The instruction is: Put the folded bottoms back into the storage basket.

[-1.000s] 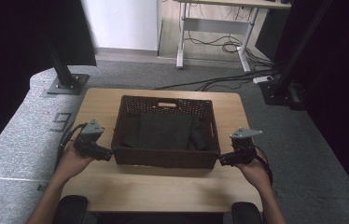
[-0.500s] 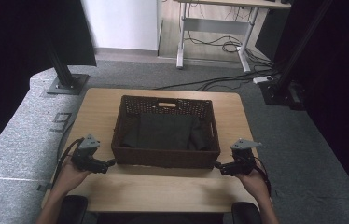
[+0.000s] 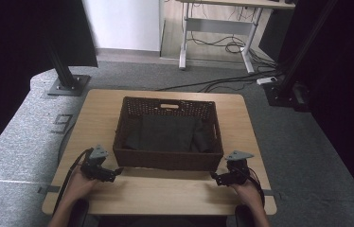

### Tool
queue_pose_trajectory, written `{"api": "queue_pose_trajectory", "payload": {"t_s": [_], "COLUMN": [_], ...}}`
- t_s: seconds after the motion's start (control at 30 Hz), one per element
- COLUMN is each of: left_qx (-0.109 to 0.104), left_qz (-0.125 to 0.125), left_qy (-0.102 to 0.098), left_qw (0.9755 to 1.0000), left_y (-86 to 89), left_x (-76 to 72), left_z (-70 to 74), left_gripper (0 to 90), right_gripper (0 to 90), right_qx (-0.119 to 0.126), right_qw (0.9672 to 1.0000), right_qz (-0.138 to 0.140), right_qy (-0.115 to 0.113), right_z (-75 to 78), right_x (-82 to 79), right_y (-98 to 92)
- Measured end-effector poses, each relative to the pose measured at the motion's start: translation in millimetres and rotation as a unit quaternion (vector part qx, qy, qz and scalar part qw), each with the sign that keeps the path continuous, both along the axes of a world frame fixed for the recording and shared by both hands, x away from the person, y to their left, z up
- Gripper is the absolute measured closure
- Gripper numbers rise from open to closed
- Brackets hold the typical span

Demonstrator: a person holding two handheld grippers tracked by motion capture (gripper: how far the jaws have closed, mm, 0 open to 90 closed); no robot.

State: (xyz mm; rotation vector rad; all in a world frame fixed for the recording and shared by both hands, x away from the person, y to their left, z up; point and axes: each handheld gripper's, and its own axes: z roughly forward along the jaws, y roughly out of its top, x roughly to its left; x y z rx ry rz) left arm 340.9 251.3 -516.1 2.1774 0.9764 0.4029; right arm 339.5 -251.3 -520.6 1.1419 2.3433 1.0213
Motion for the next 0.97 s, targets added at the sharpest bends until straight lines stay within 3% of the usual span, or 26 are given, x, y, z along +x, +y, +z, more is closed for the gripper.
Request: {"api": "queue_pose_trajectory", "payload": {"t_s": [0.27, 0.47, 0.97], "left_qx": [0.025, 0.024, 0.024], "left_qz": [-0.008, -0.017, -0.017], "left_qy": [0.015, 0.028, 0.028], "left_qw": [0.9995, 0.9992, 0.9992], "left_y": [-4.6, -7.5, -8.7], "left_x": [0.9, 3.1, 3.2], "left_z": [-21.5, -32.4, -32.7], "left_gripper": [0.0, 0.0, 0.0], "right_gripper": [0.0, 0.1, 0.0], "right_qx": [-0.014, -0.011, -0.007], "right_qw": [0.9999, 0.9997, 0.9998], "right_qz": [-0.005, -0.012, -0.019], "right_qy": [0.007, 0.016, 0.009], "right_z": [-18.8, -29.6, -36.5], "right_x": [1.1, 2.1, 2.8], "right_y": [2.3, 2.2, 3.9]}}
